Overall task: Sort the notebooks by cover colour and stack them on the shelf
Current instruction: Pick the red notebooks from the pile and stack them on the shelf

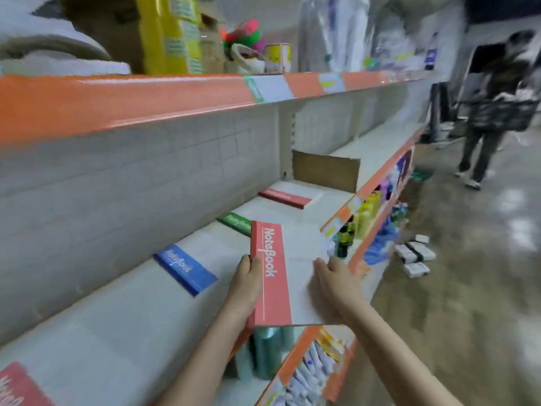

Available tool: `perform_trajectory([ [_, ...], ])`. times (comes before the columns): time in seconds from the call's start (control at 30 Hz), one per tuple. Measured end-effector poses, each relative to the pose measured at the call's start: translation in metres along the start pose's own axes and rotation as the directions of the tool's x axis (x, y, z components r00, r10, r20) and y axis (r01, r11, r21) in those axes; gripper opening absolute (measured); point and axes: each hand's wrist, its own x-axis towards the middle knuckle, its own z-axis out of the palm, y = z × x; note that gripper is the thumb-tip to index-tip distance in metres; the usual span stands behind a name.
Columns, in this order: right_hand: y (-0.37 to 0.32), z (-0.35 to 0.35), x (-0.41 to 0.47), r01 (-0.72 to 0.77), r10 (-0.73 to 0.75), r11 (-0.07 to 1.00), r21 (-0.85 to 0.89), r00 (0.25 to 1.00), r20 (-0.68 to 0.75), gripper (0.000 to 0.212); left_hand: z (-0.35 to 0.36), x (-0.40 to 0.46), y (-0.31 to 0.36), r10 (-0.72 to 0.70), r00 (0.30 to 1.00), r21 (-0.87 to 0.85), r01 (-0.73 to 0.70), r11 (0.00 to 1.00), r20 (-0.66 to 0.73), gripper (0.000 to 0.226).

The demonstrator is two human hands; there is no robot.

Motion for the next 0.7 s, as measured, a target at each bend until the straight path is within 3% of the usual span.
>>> perform_trajectory([
  [0.23, 0.083, -0.112, 0.021, -0.116, 0.125, 0.991, 0.060, 0.977, -0.171, 0.013, 0.151, 0.010, 0.017, 0.003, 0.954, -0.024, 0.004, 1.000, 0.299, 0.035],
  [0.33, 0.118, -0.150, 0.024, -0.201, 0.218, 0.975, 0.090, 0.945, -0.245, 0.019, 0.207, 0.006, 0.014, 0.001, 0.916, -0.029, 0.012, 1.000, 0.401, 0.036],
  [0.7, 0.183, -0.210, 0.060, -0.337, 0.336, 0.940, 0.063, 0.874, -0.351, 0.027, 0.316, 0.024, 0.016, 0.019, 0.821, -0.074, 0.029, 0.997, 0.571, 0.041],
])
